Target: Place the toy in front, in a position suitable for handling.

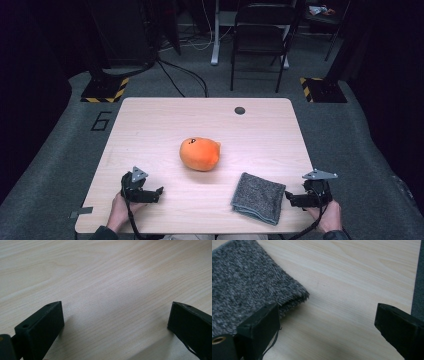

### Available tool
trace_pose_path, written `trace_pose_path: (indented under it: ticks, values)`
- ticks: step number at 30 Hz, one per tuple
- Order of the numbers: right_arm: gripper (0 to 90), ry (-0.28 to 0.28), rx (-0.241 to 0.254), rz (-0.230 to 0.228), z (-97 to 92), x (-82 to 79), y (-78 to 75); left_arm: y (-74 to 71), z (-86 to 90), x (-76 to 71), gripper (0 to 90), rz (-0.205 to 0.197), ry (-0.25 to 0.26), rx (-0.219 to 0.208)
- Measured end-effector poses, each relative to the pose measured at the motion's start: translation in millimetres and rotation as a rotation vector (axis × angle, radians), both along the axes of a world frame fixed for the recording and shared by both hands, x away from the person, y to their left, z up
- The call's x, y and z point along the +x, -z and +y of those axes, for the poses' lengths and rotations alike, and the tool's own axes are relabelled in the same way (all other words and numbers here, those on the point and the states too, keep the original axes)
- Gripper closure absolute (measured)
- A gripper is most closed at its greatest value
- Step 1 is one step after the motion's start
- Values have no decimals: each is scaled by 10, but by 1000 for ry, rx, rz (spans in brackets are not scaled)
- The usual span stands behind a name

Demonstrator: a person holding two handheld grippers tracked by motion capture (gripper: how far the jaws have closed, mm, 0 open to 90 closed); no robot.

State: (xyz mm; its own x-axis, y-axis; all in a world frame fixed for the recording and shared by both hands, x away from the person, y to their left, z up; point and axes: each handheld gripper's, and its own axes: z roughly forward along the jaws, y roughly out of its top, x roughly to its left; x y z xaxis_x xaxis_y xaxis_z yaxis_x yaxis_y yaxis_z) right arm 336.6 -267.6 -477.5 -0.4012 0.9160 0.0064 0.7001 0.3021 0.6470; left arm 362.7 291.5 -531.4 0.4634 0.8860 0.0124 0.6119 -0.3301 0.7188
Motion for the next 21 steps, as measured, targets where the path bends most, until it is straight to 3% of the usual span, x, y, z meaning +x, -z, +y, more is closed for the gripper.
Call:
trace_pose_path:
  ticks: [13, 15, 21]
  values:
    - [67, -58, 21, -11, 244, 24, -105, -8, 17, 7, 0, 10, 11, 5]
    - [69, -83, 26, -23, 318, 52, -128, -5, 26, 25, 0, 5, 0, 5]
    - [71, -114, 33, -2, 534, 72, -145, -10, 26, 98, 0, 14, -25, 2]
